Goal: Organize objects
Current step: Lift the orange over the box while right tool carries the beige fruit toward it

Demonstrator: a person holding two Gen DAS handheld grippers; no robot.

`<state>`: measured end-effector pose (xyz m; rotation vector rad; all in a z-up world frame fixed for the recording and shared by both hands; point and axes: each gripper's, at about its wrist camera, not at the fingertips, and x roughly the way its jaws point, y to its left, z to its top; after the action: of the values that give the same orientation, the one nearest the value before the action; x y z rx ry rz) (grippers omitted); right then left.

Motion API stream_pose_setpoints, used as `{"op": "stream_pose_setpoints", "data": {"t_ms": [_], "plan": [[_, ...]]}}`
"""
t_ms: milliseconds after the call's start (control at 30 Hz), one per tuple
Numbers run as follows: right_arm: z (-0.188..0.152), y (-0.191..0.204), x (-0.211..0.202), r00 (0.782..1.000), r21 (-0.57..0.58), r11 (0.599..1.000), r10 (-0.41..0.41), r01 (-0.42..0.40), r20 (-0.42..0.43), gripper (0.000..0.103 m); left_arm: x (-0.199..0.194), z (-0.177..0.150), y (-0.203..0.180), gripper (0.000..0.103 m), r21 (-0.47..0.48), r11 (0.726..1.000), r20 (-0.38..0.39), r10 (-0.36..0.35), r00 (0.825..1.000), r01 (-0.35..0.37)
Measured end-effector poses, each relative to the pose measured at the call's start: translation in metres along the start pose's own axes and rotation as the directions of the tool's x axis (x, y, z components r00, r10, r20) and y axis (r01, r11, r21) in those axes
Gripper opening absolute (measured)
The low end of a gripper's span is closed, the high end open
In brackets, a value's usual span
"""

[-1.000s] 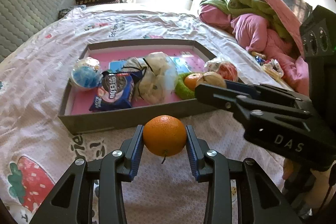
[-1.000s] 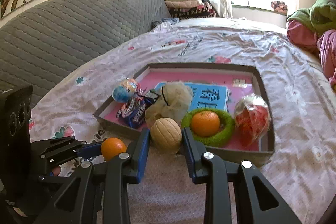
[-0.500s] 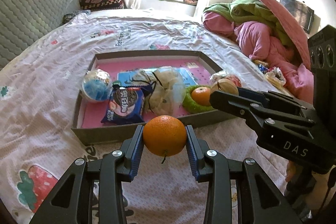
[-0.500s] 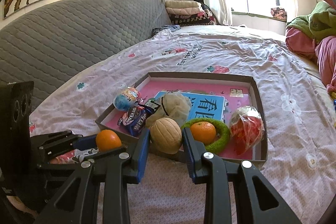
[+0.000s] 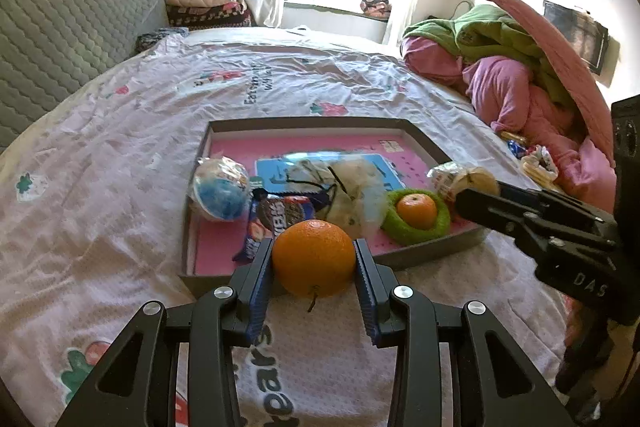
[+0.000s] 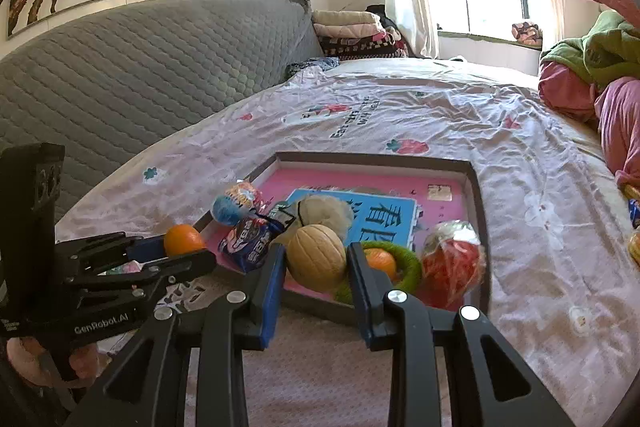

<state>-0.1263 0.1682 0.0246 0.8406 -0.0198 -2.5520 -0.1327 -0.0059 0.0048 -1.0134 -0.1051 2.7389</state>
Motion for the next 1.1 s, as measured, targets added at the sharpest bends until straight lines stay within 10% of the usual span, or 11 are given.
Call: {"op": "stream_pose_setpoints", "data": {"t_ms": [1100], "plan": [[0.021,-0.031,0.005,0.994,-0.030,0.996,-0.082,0.085,0.067,0.032,0.045,0.051,-0.019,0.039,0.104,0.995,0.043,-0.008,0.999,0.004]]}}
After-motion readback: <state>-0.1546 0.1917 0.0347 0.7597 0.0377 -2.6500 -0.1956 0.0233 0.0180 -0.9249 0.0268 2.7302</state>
